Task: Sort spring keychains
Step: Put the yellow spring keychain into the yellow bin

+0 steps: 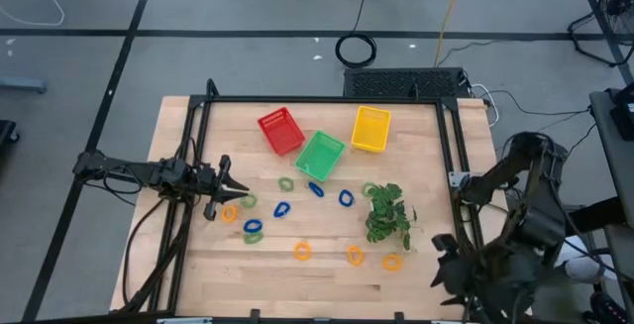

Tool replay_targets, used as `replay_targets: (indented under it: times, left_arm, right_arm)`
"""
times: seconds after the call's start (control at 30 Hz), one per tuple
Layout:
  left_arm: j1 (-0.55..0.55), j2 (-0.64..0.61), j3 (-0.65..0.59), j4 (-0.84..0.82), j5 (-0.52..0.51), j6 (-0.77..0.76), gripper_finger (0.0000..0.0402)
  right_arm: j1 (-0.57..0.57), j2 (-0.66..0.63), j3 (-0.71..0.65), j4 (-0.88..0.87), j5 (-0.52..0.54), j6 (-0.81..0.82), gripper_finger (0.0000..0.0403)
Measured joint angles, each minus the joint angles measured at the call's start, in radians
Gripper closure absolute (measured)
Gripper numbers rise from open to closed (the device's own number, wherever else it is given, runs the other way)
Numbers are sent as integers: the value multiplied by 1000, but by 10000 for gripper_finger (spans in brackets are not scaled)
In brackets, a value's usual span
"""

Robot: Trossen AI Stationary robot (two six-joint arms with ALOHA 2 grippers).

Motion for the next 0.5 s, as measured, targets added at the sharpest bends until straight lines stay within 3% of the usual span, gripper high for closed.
replay_targets:
  times: [0.23,0.5]
  left_arm:
    - [0,0,0,0,0,0,334]
    - [0,0,0,0,0,0,334]
  right_arm:
    - [-75,106,70,-96,-109,-60,243]
    - [-134,193,72,-155,-136,-87,247]
